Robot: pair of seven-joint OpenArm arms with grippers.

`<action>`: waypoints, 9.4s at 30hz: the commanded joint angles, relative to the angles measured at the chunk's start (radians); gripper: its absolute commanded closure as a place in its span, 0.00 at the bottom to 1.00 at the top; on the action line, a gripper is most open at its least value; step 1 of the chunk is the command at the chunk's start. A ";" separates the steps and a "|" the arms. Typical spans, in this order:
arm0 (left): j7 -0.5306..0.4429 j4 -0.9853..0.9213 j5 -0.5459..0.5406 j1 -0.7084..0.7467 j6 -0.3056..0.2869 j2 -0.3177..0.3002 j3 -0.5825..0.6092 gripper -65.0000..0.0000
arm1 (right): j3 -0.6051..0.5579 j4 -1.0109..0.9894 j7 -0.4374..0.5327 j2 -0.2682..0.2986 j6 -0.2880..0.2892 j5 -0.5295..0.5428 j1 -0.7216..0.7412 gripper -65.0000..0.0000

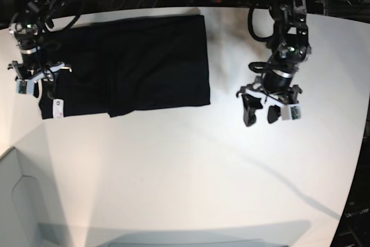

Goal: Fold the T-shirt properly

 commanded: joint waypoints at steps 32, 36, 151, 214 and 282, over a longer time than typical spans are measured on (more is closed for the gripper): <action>-0.019 -0.068 -0.004 0.087 -0.006 0.005 -0.060 0.39 | 0.054 -0.254 0.024 0.162 0.003 0.022 0.077 0.42; -0.021 -0.082 -0.004 0.087 -0.006 0.005 -0.060 0.39 | 0.052 -0.242 0.022 0.144 0.003 0.019 0.076 0.42; 0.180 -0.223 0.000 0.158 -0.004 0.100 0.035 1.00 | -1.226 -0.054 0.033 -0.111 0.003 0.016 0.046 1.00; 0.191 0.131 -0.002 0.351 -0.006 0.056 -0.367 1.00 | -1.100 0.051 0.022 0.067 0.003 0.016 -0.035 0.45; 0.387 0.130 -0.332 0.302 0.005 0.226 -0.195 0.35 | -0.968 0.220 0.025 0.143 0.003 0.016 -0.101 0.45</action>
